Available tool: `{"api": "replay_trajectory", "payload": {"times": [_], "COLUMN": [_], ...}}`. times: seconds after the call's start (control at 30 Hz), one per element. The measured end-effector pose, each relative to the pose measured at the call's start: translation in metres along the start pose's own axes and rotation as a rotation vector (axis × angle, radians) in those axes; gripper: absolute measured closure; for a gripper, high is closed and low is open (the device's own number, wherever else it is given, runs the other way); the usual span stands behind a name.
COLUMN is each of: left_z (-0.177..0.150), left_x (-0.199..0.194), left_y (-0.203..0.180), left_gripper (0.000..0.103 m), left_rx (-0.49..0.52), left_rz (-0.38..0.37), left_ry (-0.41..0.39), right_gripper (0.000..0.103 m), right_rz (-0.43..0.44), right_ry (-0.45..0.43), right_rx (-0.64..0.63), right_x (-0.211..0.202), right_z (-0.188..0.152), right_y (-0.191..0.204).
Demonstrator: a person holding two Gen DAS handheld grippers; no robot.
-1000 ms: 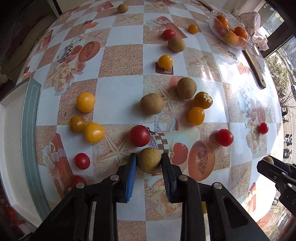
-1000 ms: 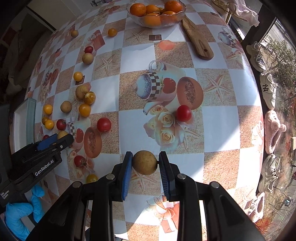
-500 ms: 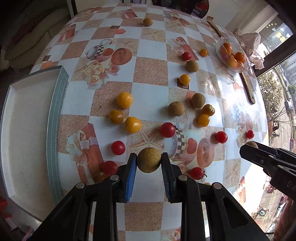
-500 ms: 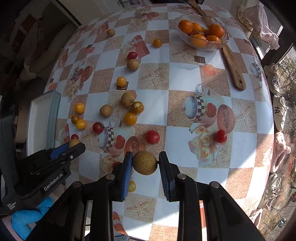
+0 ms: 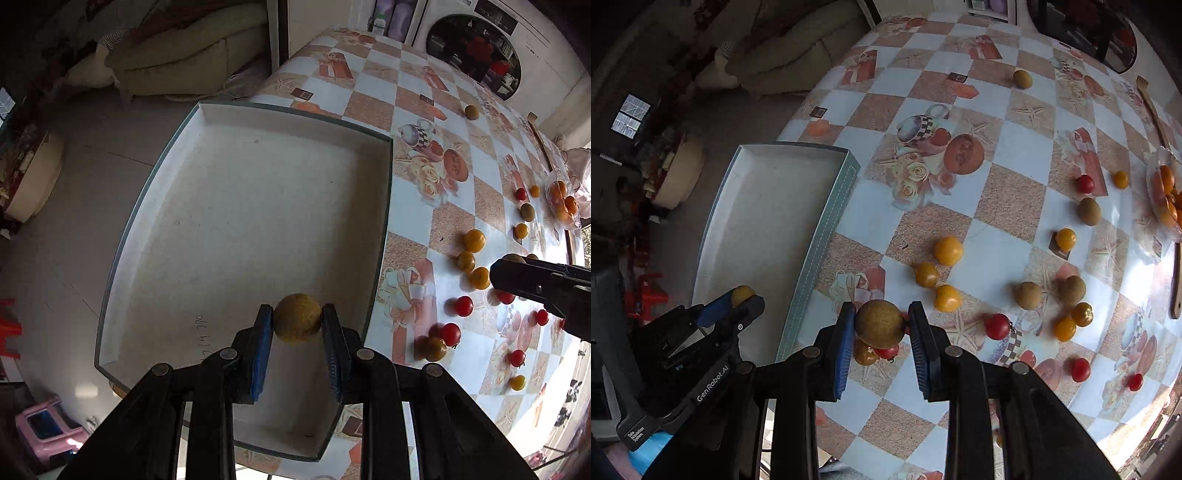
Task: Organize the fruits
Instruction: 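Carry both brown fruits over the white tray and open both grippers, then move both open grippers back over the tablecloth toward more fruit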
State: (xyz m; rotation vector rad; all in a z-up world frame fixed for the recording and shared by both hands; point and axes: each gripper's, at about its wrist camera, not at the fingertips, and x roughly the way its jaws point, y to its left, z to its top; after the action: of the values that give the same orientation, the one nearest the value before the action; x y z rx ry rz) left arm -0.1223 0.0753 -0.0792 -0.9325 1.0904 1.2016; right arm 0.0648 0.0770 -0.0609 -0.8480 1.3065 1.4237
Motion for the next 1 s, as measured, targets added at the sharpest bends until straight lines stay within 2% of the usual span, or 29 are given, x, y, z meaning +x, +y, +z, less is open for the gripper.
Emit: {"api": "replay_trajectory", "payload": {"times": [0.17,0.27,0.43,0.67,0.7,0.73,0.77,0.83,0.9,0.97,1.0], "left_z": [-0.001,-0.004,-0.01,-0.02,-0.021,-0.017,-0.02,-0.024,-0.028,-0.033,-0.035], "left_x": [0.023,0.036,0.043,0.041,0.041,0.045,0.042,0.038,0.039,0.041,0.04], "left_y": [0.048,0.064,0.071,0.066,0.065,0.065,0.066,0.065,0.063,0.061,0.06], "left_gripper": [0.075,0.075,0.075,0.073,0.056,0.04,0.019,0.018,0.018,0.018,0.018], "left_rx": [-0.062,-0.091,-0.097,-0.067,-0.065,-0.067,-0.071,-0.056,-0.04,-0.028,-0.022], "left_rz": [0.078,0.094,0.097,0.104,0.111,0.113,0.124,0.13,0.122,0.117,0.116], "left_ry": [0.033,0.053,0.043,0.033,0.033,0.033,0.017,-0.005,0.017,0.04,0.047], "right_gripper": [0.071,0.071,0.071,0.069,0.067,0.061,0.055,0.044,0.037,0.022,0.019], "right_rz": [0.049,0.047,0.004,-0.067,-0.071,-0.067,-0.056,-0.056,-0.04,-0.018,-0.005], "right_ry": [0.056,0.089,0.13,0.17,0.172,0.173,0.177,0.179,0.166,0.148,0.139], "right_rx": [-0.066,-0.105,-0.162,-0.205,-0.213,-0.221,-0.225,-0.228,-0.218,-0.204,-0.196], "right_x": [0.041,0.066,0.099,0.125,0.126,0.126,0.126,0.128,0.123,0.115,0.111], "right_z": [0.029,0.041,0.052,0.052,0.051,0.051,0.049,0.05,0.05,0.053,0.054], "right_y": [0.053,0.077,0.098,0.105,0.108,0.11,0.11,0.114,0.115,0.113,0.112]}}
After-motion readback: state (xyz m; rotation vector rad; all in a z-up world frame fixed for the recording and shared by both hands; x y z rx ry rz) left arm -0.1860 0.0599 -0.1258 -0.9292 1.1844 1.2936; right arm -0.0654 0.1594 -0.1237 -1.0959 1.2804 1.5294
